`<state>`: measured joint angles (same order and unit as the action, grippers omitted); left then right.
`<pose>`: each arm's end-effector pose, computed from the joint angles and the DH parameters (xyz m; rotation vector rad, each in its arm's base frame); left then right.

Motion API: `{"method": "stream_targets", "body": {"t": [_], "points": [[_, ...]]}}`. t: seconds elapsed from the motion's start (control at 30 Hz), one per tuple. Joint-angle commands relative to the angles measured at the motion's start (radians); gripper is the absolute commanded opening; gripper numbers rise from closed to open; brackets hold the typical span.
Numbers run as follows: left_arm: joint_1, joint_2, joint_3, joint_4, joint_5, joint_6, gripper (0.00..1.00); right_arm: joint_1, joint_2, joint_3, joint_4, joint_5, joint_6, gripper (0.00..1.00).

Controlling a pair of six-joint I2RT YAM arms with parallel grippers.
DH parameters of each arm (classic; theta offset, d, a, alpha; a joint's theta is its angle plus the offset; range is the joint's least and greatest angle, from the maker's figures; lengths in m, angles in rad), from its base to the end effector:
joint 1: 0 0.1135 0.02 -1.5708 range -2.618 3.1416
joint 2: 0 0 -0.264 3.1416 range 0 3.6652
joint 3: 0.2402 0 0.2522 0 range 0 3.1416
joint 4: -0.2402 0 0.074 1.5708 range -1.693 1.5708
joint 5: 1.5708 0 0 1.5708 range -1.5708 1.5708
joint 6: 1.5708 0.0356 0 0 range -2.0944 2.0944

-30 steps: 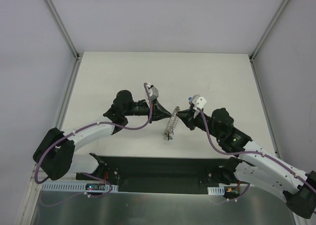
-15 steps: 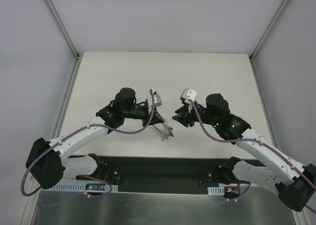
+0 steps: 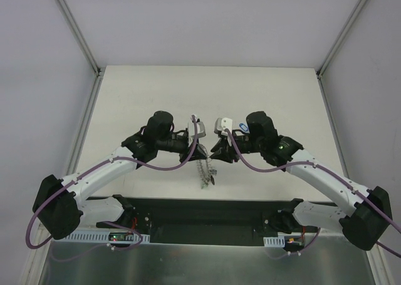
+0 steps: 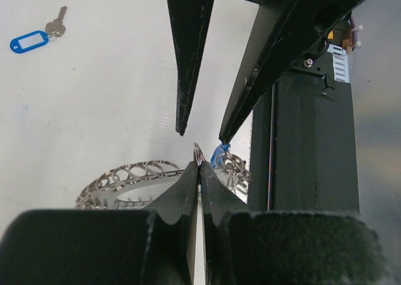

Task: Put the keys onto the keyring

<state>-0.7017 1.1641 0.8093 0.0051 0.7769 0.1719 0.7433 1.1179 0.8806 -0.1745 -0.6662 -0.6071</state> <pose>0.1821 -0.1866 0.2931 1.2908 1.4846 -1.0935 0.1693 0.1855 0.3108 -1.5349 1.2233 0.7460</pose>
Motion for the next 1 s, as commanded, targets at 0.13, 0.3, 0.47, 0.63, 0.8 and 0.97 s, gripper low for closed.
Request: {"method": "stream_targets", "body": {"t": [0.13, 0.3, 0.47, 0.63, 0.8, 0.97], "points": [[-0.015, -0.03, 0.056, 0.032, 0.059, 0.017, 0.0, -0.004, 0.046, 0.054, 0.033, -0.105, -0.052, 0.28], [-0.018, -0.034, 0.059, 0.032, 0.064, 0.015, 0.0, -0.002, 0.062, 0.044, 0.046, -0.107, -0.048, 0.26], [-0.018, -0.044, 0.06, 0.032, 0.059, 0.012, 0.0, -0.004, 0.074, 0.04, 0.056, -0.119, -0.043, 0.22], [-0.016, -0.049, 0.064, 0.032, 0.058, 0.003, 0.0, -0.004, 0.083, 0.031, 0.064, -0.131, -0.036, 0.16], [-0.016, -0.05, 0.07, 0.032, 0.039, -0.009, 0.0, -0.001, 0.083, 0.029, 0.07, -0.15, -0.029, 0.08], [-0.016, -0.061, 0.07, 0.033, -0.011, -0.026, 0.0, 0.005, 0.08, 0.021, 0.072, -0.148, -0.025, 0.01]]}}
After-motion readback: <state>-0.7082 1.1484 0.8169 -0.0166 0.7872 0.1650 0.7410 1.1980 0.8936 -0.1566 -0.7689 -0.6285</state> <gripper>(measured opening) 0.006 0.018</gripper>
